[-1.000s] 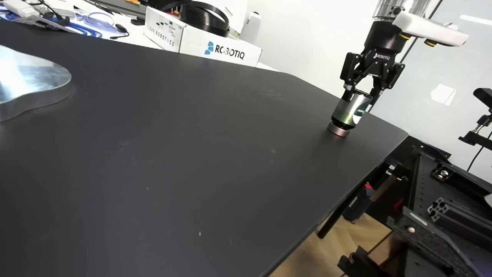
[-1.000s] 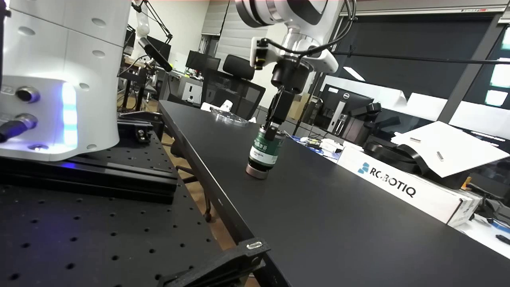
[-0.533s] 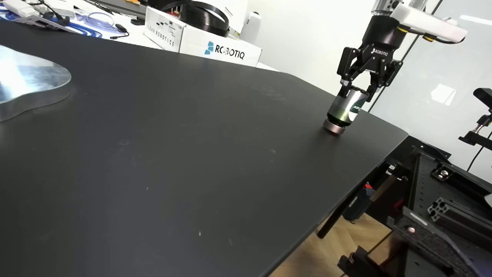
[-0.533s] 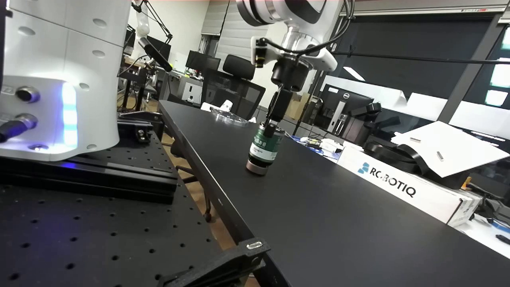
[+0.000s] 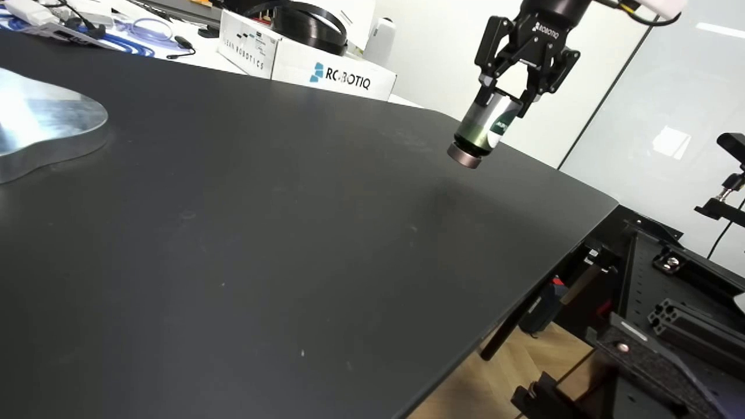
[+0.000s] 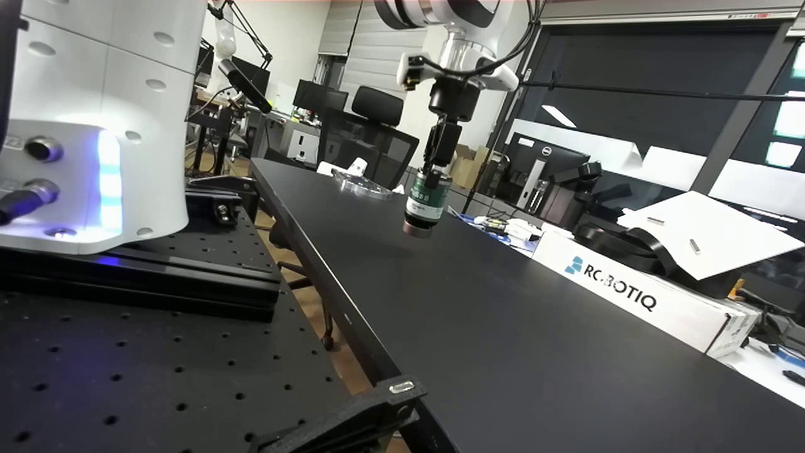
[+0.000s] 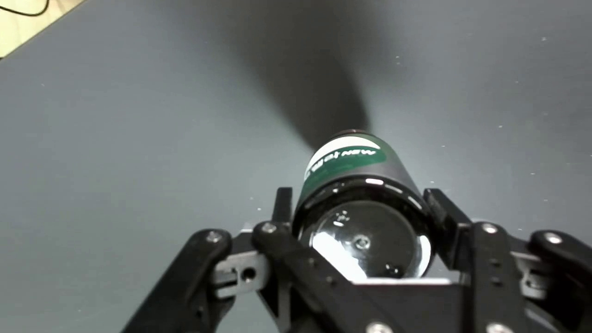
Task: Move the bottle forward then to the left then twist it ninety degrees.
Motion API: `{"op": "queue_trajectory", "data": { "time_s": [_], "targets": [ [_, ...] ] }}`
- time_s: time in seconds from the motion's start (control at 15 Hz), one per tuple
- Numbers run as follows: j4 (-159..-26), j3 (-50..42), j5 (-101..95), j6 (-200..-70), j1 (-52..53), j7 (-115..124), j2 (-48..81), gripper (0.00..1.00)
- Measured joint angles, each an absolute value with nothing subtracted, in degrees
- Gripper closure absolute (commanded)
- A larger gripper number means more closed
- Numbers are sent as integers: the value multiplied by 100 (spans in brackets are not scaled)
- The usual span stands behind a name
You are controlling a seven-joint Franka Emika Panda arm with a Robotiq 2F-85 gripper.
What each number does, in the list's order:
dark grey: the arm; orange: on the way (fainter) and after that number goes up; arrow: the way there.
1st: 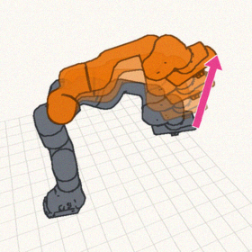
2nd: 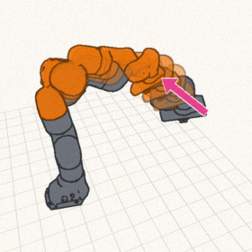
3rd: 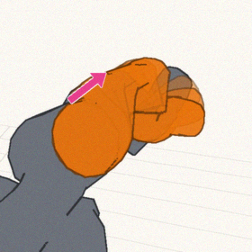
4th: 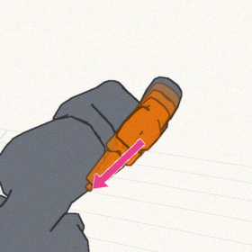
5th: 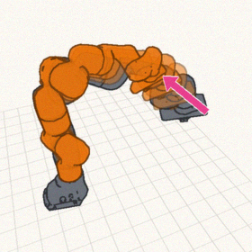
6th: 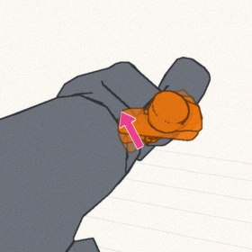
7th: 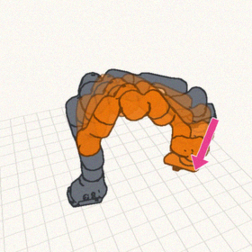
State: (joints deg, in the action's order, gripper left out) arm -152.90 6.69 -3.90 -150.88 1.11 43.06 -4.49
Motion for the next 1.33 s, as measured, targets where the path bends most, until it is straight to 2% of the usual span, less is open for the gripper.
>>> {"op": "queue_trajectory", "data": {
  "time_s": [0.67, 1.33],
  "targets": [
    [-14081, 1129, -669, -14587, 990, 4557, 467, 55],
    [-13902, 1024, -793, -14189, 1160, 4108, 860, 55]
  ]
}}
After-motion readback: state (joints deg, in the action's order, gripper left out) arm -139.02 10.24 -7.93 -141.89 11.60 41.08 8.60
